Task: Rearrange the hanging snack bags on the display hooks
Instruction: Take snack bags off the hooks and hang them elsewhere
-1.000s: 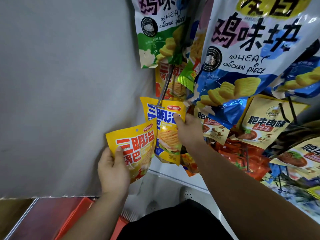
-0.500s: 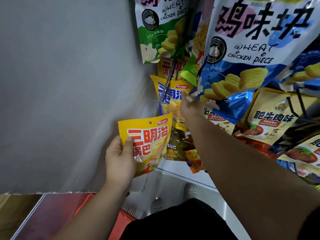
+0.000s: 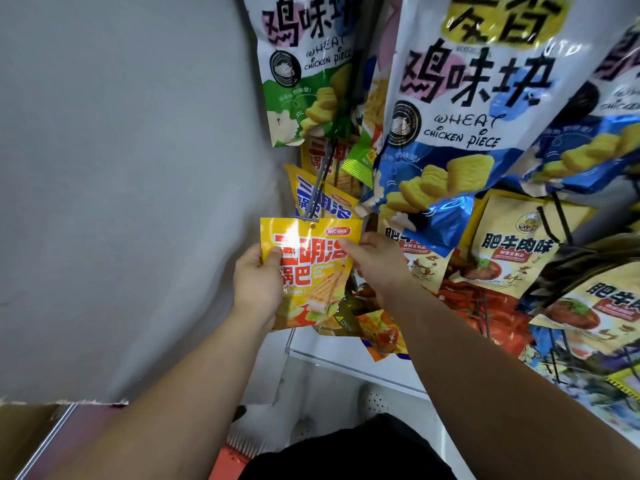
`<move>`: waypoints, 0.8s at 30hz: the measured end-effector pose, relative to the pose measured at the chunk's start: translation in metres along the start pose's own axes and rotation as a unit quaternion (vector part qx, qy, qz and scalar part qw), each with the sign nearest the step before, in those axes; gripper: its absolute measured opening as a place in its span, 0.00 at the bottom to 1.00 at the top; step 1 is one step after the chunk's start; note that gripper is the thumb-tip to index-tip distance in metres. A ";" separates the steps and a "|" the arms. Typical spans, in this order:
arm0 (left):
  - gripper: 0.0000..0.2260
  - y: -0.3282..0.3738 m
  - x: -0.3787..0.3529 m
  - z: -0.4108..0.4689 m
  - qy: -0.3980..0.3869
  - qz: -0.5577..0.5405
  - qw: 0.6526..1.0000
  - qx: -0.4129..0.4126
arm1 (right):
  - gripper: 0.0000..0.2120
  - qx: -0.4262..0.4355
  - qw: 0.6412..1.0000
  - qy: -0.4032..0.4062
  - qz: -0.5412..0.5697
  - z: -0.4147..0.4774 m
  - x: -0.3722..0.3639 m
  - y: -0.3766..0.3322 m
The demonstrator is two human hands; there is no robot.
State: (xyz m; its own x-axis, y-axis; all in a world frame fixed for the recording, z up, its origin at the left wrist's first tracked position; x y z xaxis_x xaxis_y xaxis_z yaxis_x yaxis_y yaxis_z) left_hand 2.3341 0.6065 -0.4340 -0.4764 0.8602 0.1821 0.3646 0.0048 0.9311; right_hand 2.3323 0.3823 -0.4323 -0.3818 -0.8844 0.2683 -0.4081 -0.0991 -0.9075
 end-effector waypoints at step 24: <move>0.09 0.005 -0.027 0.047 0.055 0.092 0.992 -0.060 | 0.14 0.041 0.983 0.094 -0.154 0.013 0.001 -0.021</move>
State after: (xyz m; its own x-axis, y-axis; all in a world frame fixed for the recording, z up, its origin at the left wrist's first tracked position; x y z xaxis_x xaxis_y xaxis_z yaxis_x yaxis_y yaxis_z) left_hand 2.3864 0.6072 -0.4491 -0.4982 0.7798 0.3791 0.3579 -0.2133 0.9091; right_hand 2.3514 0.3770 -0.4169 -0.4013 -0.7074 0.5818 -0.4632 -0.3912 -0.7952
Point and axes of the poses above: each hand's wrist, its own z-axis towards the middle knuckle, its own x-axis out of the back of the hand, y = z × x, the point moved 9 cm from there along z, towards the middle knuckle, and after that the axes turned 15 degrees about y, right-handed, at the moved point
